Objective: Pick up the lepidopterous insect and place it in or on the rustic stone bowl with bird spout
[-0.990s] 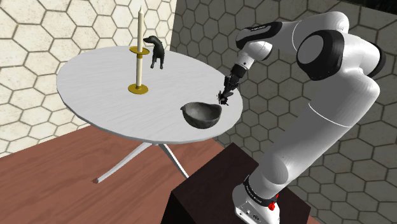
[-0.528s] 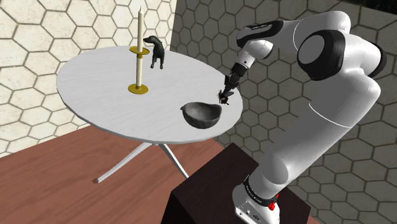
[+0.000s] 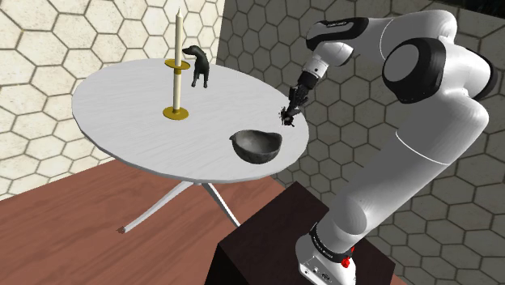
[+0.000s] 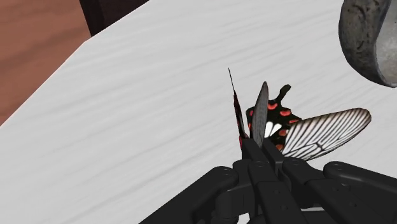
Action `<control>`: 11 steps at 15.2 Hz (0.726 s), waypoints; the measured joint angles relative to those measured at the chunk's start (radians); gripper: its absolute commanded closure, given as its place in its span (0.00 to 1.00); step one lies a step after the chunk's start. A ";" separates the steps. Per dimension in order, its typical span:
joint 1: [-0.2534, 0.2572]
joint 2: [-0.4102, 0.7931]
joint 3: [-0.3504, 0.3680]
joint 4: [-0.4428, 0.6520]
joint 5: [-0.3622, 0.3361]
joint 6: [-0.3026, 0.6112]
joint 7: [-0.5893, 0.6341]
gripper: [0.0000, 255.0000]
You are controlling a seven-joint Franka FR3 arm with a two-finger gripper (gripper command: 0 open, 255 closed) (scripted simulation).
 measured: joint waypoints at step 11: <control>-0.002 -0.015 -0.002 0.134 -0.006 -0.141 0.043 1.00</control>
